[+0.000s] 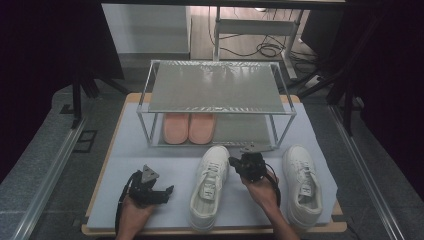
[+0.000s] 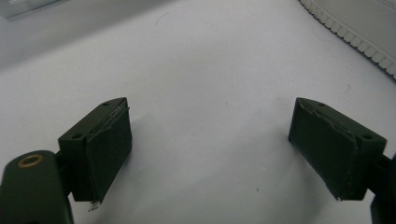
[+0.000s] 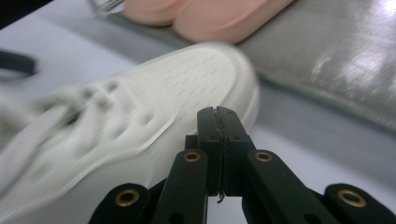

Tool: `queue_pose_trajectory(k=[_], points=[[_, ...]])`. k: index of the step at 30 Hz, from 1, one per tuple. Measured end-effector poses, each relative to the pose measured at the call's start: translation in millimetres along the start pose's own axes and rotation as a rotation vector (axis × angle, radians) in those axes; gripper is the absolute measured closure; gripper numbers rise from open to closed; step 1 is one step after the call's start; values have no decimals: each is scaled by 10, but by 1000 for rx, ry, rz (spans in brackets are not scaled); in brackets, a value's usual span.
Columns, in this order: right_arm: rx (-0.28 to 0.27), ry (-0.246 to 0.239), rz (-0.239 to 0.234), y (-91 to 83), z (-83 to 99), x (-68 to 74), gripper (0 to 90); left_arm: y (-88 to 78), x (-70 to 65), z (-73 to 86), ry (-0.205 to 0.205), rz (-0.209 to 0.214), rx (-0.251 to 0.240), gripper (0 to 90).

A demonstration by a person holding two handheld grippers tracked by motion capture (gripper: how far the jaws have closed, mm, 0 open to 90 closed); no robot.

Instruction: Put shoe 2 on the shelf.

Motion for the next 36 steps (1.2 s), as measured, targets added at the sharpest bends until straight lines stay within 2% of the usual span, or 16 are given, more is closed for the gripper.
queue_pose_trajectory(k=[3, 7, 8, 10, 12, 13, 17, 18, 19, 24, 25, 27, 28, 31, 34, 36], points=[[5, -1, -25, -80, 53, 33, 896, 3, -2, 0, -4, -1, -4, 136], [9, -6, -83, -295, 172, 124, 894, 0, 1, 0, 0, 0, 1, 135], [9, -6, -83, -295, 172, 124, 894, 0, 1, 0, 0, 0, 1, 136], [16, -9, -118, -408, 222, 202, 894, 0, 2, 0, 0, 0, 1, 135], [16, -15, -129, -442, 234, 234, 894, -1, 2, 0, 1, 0, 2, 135], [15, -23, -153, -510, 247, 296, 894, -2, 3, 0, 2, 0, 3, 135], [18, -42, -203, -605, 248, 423, 893, -1, 2, 0, 1, 0, 2, 135], [18, -42, -203, -605, 248, 423, 893, -1, 2, 0, 1, 0, 2, 135], [20, -55, -228, -623, 246, 491, 894, 0, 2, 0, 0, 0, 1, 135], [18, -76, -274, -662, 224, 629, 893, 0, 2, 0, 0, 1, 1, 135], [13, -89, -303, -686, 201, 698, 893, 0, 2, 0, 0, 1, 1, 135], [14, -91, -313, -690, 192, 726, 893, 0, 3, 0, 0, 2, 1, 135], [20, -105, -337, -667, 177, 799, 891, 0, 2, 0, 0, 1, 1, 135], [36, -116, -367, -594, 181, 876, 887, 0, 2, 0, 0, 1, 0, 135], [55, -129, -373, -524, 208, 919, 884, 0, 2, 0, 0, 1, 0, 135], [73, -144, -344, -483, 237, 910, 893, 0, 2, 0, -1, 1, 0, 135]])
Point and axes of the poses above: each handheld gripper's, and its own axes: y roughly forward along the jaws, z roughly out of its underside, x roughly to its left, the point moved 2 cm from there along y, roughly forward along the jaws, and after that the axes turned 4 degrees about z, right-handed, at the moved point
